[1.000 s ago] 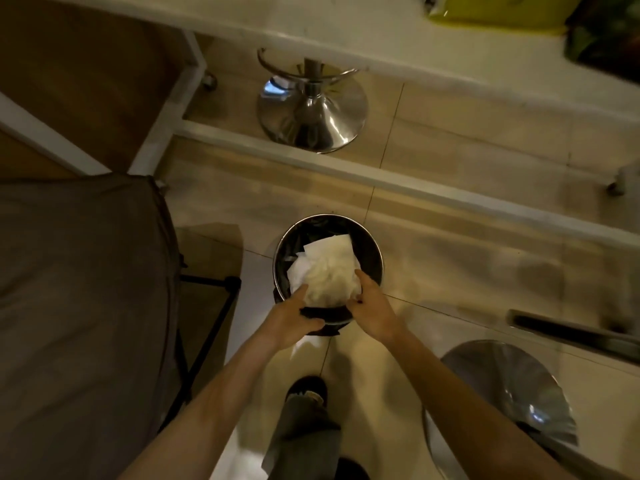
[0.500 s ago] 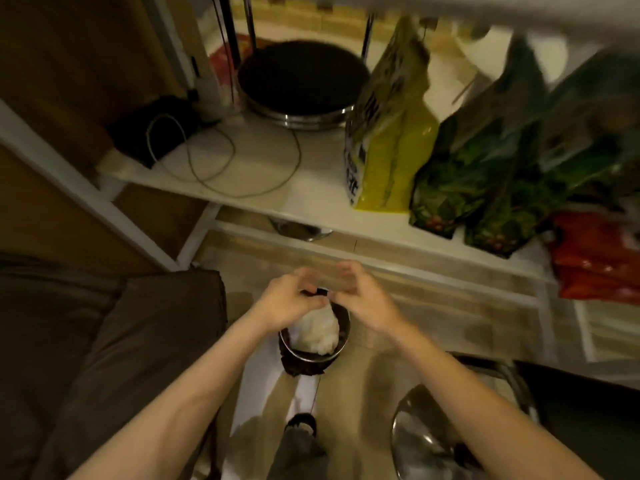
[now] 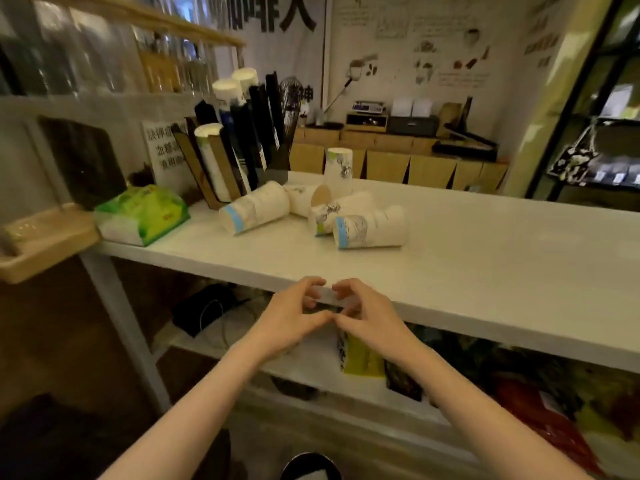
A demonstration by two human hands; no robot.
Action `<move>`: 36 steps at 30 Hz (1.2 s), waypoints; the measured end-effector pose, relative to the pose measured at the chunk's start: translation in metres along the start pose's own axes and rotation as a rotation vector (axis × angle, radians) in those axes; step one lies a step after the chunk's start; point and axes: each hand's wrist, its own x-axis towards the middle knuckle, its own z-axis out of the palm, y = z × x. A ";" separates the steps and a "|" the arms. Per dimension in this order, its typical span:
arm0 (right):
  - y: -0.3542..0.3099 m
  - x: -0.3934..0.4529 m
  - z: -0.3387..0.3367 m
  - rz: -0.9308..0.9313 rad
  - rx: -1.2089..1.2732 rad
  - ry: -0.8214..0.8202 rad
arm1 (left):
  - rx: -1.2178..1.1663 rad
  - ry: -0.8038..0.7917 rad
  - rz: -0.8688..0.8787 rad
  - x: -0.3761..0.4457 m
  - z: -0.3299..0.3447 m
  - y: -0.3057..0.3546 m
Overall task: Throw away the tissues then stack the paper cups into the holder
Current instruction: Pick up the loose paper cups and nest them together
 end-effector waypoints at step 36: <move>-0.019 0.267 -0.047 0.075 -0.316 0.042 | 0.855 0.362 -0.032 0.192 -0.113 -0.091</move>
